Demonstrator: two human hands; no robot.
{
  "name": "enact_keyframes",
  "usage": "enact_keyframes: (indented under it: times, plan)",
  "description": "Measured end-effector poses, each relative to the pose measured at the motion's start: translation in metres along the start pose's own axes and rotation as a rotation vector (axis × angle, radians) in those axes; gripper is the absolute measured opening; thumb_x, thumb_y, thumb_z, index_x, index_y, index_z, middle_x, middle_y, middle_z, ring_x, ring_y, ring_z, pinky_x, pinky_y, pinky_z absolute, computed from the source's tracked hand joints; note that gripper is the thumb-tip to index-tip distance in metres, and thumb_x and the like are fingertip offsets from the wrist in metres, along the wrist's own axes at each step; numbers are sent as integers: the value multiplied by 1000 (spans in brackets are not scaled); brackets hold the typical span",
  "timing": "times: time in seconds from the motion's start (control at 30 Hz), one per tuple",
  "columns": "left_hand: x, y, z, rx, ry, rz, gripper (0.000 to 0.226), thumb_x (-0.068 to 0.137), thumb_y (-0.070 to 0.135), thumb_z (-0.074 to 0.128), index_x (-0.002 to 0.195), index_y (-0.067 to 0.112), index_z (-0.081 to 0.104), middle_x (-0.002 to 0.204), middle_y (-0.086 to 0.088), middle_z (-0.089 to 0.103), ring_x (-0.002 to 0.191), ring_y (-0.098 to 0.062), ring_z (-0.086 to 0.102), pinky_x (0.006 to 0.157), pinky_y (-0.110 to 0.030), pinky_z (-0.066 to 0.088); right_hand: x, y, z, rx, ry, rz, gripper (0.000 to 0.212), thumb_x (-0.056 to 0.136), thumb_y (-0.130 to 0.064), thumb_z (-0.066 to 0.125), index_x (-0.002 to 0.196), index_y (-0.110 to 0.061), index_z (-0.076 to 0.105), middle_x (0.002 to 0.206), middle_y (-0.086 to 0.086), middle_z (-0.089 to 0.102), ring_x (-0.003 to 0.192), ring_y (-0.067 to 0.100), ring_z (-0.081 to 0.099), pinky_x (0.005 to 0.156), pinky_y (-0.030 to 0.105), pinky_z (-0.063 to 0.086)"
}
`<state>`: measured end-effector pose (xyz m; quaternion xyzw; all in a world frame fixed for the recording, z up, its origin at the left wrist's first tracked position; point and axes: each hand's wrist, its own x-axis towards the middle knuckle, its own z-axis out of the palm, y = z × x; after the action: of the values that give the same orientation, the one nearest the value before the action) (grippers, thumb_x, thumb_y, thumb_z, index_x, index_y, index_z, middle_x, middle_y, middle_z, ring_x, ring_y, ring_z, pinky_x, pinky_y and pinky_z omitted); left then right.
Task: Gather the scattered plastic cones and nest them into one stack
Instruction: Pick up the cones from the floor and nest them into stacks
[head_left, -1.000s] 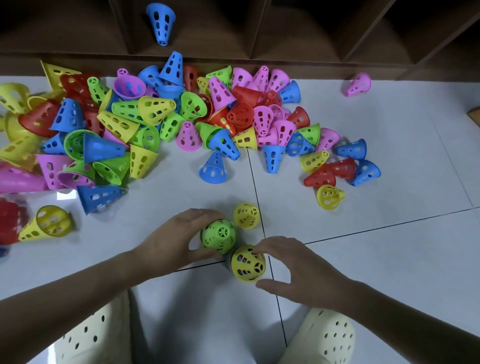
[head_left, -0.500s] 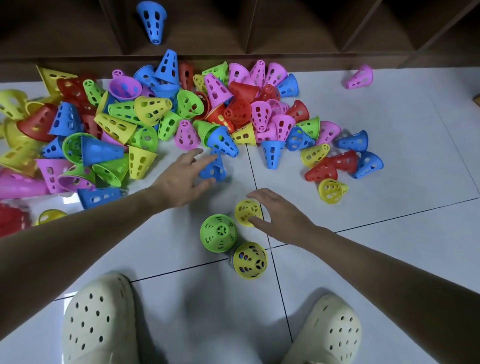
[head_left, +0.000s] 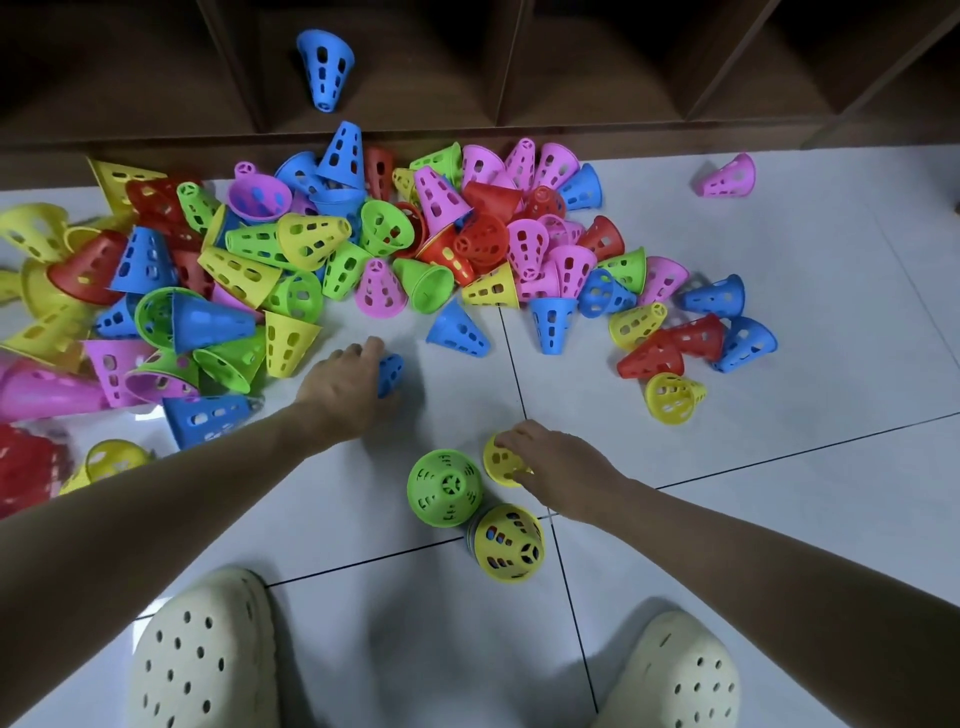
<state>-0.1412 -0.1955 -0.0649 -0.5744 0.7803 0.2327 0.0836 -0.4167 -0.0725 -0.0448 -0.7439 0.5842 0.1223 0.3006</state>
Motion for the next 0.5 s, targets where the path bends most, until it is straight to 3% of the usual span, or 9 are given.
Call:
enact_keyframes:
  times: [0.1, 0.2, 0.33, 0.43, 0.5]
  plan:
    - [-6, -7, 1, -4, 33, -20, 62, 90, 48, 64, 134, 9, 45, 122, -16, 58, 111, -34, 55, 94, -44, 44, -8, 1, -3, 89, 13, 32, 44, 100, -29, 55, 142, -26, 43, 135, 1, 48, 103, 33, 61, 86, 42, 51]
    - [-19, -11, 0, -340, 186, 79, 58, 86, 40, 69, 133, 10, 52, 122, -12, 59, 107, -28, 54, 92, -38, 44, -16, 5, -14, 197, 97, 72, 42, 98, -32, 58, 137, -26, 45, 131, 1, 51, 109, 31, 60, 93, 44, 49]
    - [-46, 6, -17, -796, 393, 125, 48, 87, 33, 72, 129, 27, 52, 114, 9, 58, 101, -3, 56, 88, -20, 49, -31, 11, -38, 226, 200, 134, 41, 98, -32, 60, 136, -27, 46, 131, -3, 49, 99, 27, 60, 91, 43, 49]
    - [-71, 23, -34, -944, 450, 145, 55, 90, 25, 73, 138, 27, 45, 122, 3, 58, 112, -13, 59, 90, -23, 51, -46, 5, -55, 324, 310, 92, 40, 94, -30, 67, 131, -26, 52, 119, -6, 54, 85, 9, 58, 82, 31, 49]
    - [-90, 33, -42, -1057, 455, 184, 60, 91, 25, 71, 142, 25, 41, 126, -1, 58, 116, -20, 60, 89, -30, 54, -58, -6, -63, 402, 376, 77, 39, 89, -30, 72, 125, -28, 56, 110, -10, 56, 80, 6, 57, 74, 20, 46]
